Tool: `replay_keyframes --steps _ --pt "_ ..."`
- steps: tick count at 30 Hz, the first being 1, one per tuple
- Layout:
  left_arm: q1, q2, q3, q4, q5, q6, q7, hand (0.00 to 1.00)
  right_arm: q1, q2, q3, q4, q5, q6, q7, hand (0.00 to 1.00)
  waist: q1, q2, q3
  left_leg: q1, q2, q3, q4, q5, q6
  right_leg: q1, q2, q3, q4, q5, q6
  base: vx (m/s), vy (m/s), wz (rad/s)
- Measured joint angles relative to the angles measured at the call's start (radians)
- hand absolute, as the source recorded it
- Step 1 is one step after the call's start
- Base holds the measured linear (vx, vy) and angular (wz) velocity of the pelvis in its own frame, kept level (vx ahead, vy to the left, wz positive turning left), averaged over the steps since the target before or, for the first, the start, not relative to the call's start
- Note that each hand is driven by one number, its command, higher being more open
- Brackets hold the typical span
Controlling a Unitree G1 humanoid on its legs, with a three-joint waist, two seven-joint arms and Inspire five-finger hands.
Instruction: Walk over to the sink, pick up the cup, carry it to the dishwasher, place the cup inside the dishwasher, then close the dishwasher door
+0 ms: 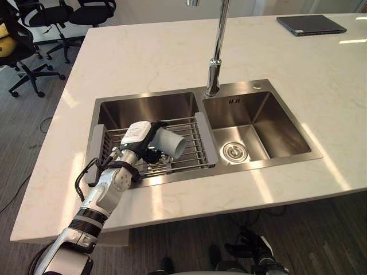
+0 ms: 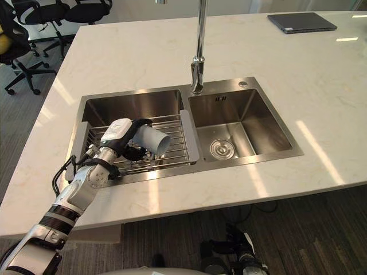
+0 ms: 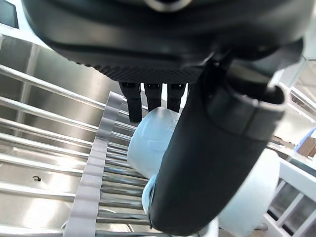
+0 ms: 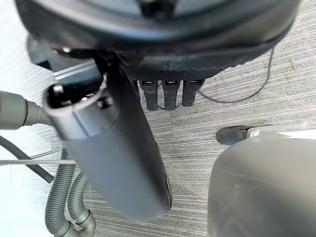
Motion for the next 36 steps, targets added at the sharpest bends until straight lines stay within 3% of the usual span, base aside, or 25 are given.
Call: replay_keyframes --steps 19,29,36 --pt "0.000 0.005 -0.007 -0.006 -0.068 -0.009 -0.007 0.30 0.003 -0.002 -0.001 0.006 0.000 0.001 -0.008 0.90 -0.010 0.005 0.001 0.018 -0.005 0.012 0.000 0.002 0.003 0.022 -0.004 0.011 -0.016 0.016 0.000 -0.02 -0.005 -0.02" --pt "0.179 -0.180 0.124 -0.205 -0.322 -0.013 0.076 0.30 -0.005 0.000 -0.009 0.019 0.001 0.019 -0.025 0.90 0.009 0.006 0.001 0.030 -0.009 -0.002 0.000 0.006 0.008 0.039 -0.009 0.000 -0.015 0.017 0.002 -0.03 -0.013 0.04" --pt "0.267 -0.291 0.142 -0.344 -0.520 -0.026 0.126 0.30 -0.002 0.013 -0.041 0.018 0.001 0.020 -0.029 0.90 0.033 0.005 0.001 0.034 -0.009 -0.003 0.001 0.008 0.008 0.040 -0.010 0.002 -0.001 0.013 0.004 -0.05 -0.015 0.00"
